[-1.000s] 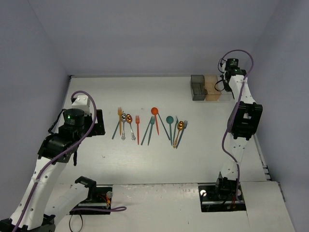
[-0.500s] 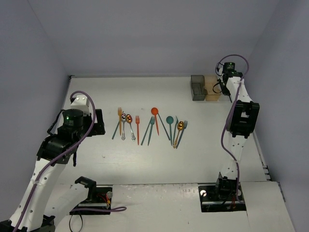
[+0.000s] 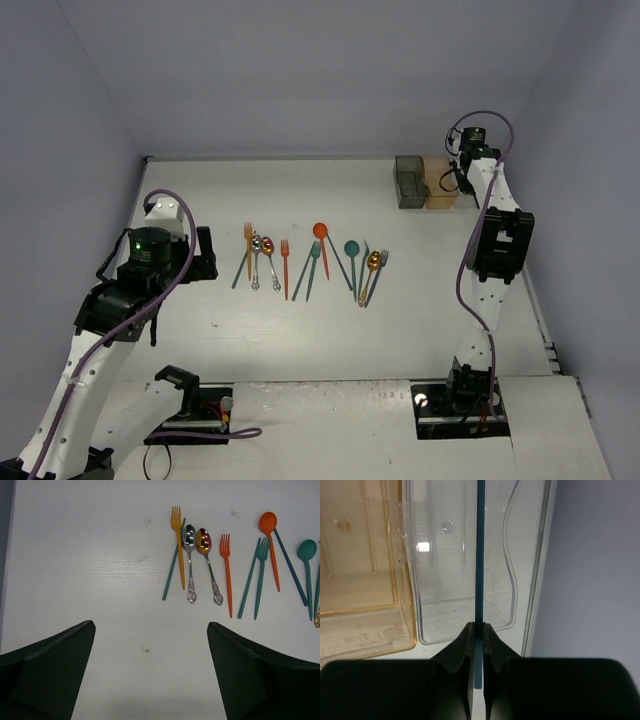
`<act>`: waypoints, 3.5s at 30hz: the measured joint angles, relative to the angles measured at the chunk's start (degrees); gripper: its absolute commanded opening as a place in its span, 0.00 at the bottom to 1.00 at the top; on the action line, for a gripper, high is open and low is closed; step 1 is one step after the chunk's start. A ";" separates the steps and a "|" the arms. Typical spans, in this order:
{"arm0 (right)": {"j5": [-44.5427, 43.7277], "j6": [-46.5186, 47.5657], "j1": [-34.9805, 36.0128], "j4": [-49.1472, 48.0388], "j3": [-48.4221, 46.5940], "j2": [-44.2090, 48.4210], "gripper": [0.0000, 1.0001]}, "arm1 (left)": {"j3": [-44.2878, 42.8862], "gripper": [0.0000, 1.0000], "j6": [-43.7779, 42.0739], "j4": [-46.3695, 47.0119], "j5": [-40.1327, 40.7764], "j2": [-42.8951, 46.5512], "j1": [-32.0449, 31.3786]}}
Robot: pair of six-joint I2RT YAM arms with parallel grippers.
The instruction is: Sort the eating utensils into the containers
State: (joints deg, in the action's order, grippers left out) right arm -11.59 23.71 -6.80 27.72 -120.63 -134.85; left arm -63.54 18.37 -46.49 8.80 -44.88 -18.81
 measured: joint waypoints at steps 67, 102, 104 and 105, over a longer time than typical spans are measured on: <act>6.37 -36.58 47.50 -15.21 55.94 35.17 0.29 | 5.08 0.94 0.39 0.36 -0.31 2.60 0.00; 4.53 -37.41 46.65 -16.38 55.25 35.07 0.00 | 5.06 0.94 0.06 -0.96 -0.44 4.51 0.00; 4.35 -36.80 44.74 -15.63 53.16 37.43 0.00 | 4.80 0.94 -0.05 -1.06 -0.44 4.39 0.00; 4.43 -36.33 43.28 -15.52 51.86 38.46 0.00 | 4.62 0.94 -0.16 -1.08 -0.44 4.33 0.00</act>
State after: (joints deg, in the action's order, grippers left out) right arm -7.16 -12.61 36.49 12.21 -68.76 -96.39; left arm -58.92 18.22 -47.57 8.36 -40.56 -18.81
